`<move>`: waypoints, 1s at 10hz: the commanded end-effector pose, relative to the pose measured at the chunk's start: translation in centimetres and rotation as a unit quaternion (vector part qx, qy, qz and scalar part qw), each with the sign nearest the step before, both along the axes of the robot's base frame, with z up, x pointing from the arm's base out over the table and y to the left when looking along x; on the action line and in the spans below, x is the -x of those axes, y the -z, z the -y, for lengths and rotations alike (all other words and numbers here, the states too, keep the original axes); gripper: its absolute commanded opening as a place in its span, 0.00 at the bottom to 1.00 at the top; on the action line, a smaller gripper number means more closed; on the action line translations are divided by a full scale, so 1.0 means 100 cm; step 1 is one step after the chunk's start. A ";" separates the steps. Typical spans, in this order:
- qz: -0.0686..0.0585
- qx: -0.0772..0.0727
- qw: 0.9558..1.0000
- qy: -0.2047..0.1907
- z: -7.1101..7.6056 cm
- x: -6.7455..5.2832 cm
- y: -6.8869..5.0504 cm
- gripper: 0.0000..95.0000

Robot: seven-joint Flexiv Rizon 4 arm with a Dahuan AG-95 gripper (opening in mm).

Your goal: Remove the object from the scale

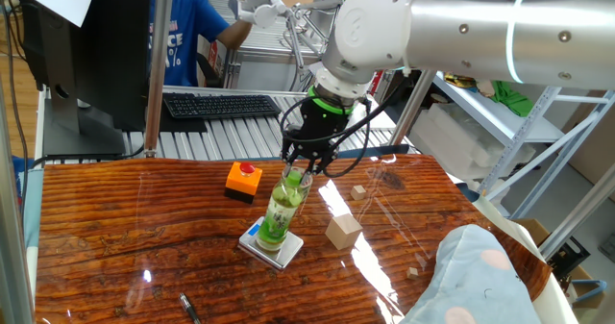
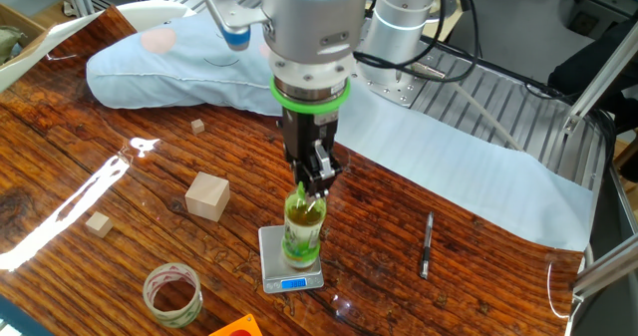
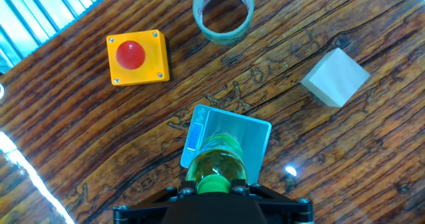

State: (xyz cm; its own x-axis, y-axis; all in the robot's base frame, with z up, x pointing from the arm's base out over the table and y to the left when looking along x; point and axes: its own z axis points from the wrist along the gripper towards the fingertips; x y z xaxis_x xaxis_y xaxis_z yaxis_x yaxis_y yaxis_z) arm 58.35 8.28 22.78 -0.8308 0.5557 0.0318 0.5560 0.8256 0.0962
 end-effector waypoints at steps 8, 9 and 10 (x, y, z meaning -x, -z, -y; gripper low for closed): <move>-0.016 0.016 0.995 -0.093 0.032 0.032 -0.034 0.00; -0.016 0.017 0.994 -0.102 0.037 0.037 -0.033 0.00; -0.015 0.017 0.993 -0.112 0.043 0.044 -0.031 0.00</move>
